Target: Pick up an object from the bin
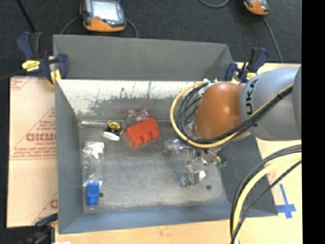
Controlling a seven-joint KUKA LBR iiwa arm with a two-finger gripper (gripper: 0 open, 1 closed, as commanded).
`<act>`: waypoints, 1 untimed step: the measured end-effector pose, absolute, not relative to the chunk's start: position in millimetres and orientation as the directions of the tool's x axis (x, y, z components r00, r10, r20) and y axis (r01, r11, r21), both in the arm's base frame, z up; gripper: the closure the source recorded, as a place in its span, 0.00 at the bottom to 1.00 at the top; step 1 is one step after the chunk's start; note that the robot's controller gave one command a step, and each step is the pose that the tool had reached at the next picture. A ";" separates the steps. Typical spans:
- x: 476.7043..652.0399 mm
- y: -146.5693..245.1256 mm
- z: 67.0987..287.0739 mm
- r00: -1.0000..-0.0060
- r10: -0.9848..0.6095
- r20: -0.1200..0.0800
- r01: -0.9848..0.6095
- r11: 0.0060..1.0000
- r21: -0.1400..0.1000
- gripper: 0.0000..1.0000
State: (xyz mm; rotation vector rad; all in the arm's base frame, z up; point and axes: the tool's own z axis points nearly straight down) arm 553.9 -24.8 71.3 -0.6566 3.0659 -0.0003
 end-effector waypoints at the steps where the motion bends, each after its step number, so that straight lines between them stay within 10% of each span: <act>1: 553.4 -25.9 71.5 -0.913 -0.407 -0.005 -0.407 0.913 -0.002 1.00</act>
Offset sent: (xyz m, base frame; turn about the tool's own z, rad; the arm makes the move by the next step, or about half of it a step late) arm 0.0000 0.0000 0.0000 0.0000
